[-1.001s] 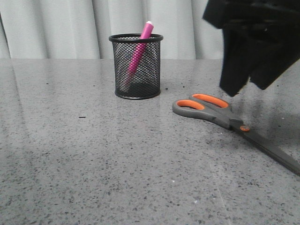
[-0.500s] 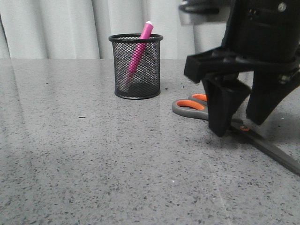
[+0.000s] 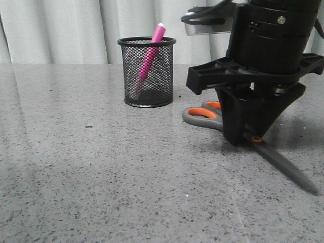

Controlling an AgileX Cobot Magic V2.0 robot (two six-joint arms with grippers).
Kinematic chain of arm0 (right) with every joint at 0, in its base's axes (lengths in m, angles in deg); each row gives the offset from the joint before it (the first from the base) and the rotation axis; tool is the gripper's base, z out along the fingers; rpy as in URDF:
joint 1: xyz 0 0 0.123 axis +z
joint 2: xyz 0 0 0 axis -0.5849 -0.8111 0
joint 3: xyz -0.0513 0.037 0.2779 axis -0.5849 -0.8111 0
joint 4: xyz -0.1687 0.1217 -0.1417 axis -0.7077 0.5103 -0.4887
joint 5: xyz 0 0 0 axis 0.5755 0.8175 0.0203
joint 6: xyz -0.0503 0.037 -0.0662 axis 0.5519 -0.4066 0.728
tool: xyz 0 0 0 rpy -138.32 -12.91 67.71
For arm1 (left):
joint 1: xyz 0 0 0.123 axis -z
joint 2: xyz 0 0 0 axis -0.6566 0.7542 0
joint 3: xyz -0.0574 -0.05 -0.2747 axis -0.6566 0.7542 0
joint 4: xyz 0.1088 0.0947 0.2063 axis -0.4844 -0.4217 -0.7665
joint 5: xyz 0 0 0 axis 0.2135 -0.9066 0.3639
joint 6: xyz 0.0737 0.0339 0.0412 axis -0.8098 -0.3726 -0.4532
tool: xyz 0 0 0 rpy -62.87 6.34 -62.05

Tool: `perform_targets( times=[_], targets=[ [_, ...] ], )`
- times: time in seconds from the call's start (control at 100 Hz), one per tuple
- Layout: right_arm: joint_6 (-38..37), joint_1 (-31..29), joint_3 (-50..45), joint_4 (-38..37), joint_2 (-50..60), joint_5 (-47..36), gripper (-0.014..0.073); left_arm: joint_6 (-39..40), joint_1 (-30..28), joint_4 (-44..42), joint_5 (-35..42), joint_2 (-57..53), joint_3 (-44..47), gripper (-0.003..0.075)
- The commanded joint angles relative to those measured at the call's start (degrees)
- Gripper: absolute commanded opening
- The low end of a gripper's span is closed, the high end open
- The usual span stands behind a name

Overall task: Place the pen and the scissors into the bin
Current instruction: 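Lift the scissors with the right gripper and carry them over the cup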

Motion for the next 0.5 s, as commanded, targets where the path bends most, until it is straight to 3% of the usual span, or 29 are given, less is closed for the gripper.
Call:
perform_targets(
  times=[0.0, 0.12, 0.32, 0.49],
  targets=[
    [-0.08, 0.07, -0.01, -3.19, -1.47, 0.82, 0.01, 0.57, 0.62, 2.34, 1.75, 0.31, -1.38, 0.0148],
    [-0.08, 0.07, -0.01, -4.1, -2.32, 1.19, -0.0075, 0.57, 0.62, 2.34, 1.75, 0.31, -1.38, 0.0148],
    [-1.32, -0.04, 2.09, -4.9, 2.61, 1.84, -0.0063, 0.57, 0.62, 2.34, 1.11, 0.31, -1.38, 0.0148],
    [-2.64, -0.04, 9.62, -5.02, 11.55, 0.94, -0.0063, 0.57, 0.62, 2.34, 1.11, 0.2, -1.38, 0.0148]
  ],
)
